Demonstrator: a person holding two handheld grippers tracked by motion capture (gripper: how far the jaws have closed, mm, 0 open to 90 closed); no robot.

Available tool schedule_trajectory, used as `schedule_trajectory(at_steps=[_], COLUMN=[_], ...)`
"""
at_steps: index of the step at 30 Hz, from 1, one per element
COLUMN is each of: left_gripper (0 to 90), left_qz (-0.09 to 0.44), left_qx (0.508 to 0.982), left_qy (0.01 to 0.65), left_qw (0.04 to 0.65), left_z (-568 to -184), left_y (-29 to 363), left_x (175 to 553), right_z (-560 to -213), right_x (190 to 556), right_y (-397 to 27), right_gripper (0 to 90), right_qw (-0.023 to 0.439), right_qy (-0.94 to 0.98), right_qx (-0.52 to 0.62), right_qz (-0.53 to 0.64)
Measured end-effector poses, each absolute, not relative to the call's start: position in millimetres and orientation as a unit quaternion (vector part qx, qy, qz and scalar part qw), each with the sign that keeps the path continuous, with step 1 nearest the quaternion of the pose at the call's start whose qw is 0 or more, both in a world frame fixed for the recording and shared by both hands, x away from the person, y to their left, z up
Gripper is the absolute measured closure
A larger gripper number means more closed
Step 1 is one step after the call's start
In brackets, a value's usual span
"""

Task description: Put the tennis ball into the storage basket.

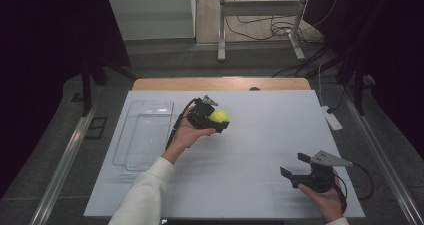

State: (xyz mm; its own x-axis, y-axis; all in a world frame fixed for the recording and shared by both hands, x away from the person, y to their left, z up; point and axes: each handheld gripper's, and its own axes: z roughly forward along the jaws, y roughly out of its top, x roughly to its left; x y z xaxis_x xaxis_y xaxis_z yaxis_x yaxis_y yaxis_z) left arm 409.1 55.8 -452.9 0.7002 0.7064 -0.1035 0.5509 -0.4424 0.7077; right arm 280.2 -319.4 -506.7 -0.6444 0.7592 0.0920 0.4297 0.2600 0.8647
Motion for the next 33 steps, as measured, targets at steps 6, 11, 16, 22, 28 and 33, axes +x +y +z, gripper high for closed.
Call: schedule_trajectory(at_steps=[6,11,16,22,28,33], left_gripper=[26.7,26.7,26.7,26.7,26.6,26.7], left_qz=[0.104,0.105,0.105,0.106,0.106,0.108], left_qx=[0.841,0.839,0.836,0.834,0.831,0.831], left_qy=[0.369,0.369,0.372,0.373,0.373,0.372], left_qw=[0.381,0.386,0.389,0.393,0.398,0.4], left_z=[-449.8,-448.0,-447.9,-447.5,-446.6,-446.2], left_y=[59.7,64.7,69.1,72.0,72.4,73.5], left_x=[401.1,393.2,389.0,386.8,386.3,385.1], right_z=[-506.6,-506.6,-506.6,-506.8,-506.8,-506.9], right_x=[280.2,280.0,280.1,280.1,280.1,280.3], right_y=[-319.4,-319.0,-318.9,-318.5,-318.8,-319.2], right_gripper=[9.8,9.9,9.9,9.9,9.9,9.9], right_qw=[0.175,0.177,0.177,0.177,0.177,0.177], right_qy=[0.773,0.773,0.773,0.773,0.773,0.773], right_qx=[0.384,0.384,0.385,0.385,0.385,0.384], right_qz=[0.474,0.473,0.473,0.472,0.472,0.472])
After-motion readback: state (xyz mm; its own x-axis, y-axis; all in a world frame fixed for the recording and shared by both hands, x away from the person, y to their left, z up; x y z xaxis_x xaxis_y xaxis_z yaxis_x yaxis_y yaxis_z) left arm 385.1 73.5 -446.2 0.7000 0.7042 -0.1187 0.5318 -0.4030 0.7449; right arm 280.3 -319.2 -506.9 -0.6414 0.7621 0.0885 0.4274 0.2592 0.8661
